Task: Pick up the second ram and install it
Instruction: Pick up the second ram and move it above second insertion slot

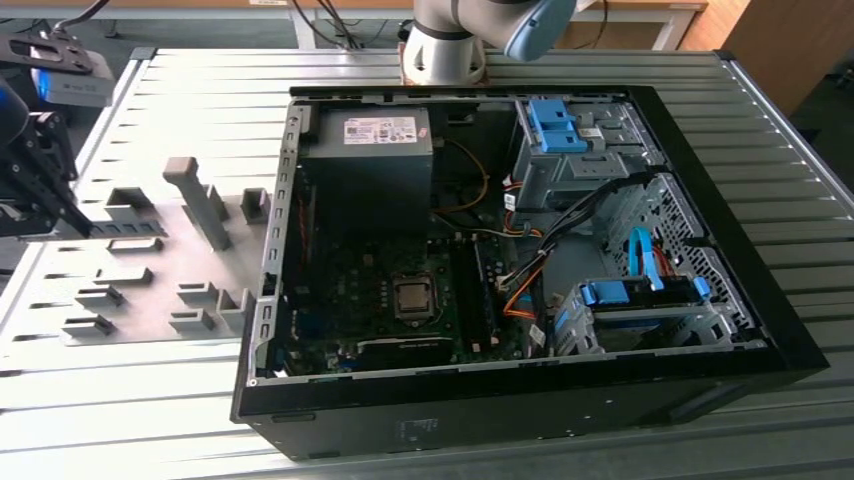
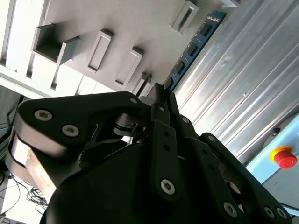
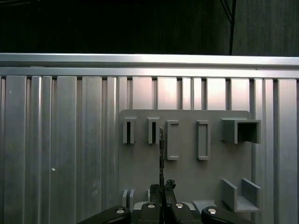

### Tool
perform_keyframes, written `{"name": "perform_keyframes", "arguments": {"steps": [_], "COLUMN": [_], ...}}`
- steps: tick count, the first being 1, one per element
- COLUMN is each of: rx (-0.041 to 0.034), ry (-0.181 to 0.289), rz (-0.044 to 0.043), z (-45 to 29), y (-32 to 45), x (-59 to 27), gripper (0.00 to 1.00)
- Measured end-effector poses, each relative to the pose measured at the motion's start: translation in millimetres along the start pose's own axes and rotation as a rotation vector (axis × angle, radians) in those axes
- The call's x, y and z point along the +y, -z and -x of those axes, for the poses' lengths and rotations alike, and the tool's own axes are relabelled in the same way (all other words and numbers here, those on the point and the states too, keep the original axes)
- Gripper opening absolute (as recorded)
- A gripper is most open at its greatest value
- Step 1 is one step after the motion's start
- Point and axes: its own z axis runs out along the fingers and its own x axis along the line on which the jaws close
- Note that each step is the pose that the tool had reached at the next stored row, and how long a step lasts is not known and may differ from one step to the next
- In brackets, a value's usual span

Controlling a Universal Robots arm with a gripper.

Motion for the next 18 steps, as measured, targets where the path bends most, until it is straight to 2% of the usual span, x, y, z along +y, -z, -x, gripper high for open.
{"name": "perform_keyframes", "arguments": {"steps": [18], "rx": [0.0], "ry": [0.0], "rz": [0.0], "z": [0.7], "y": [10.8], "x": [0.1], "gripper": [0.14]}}
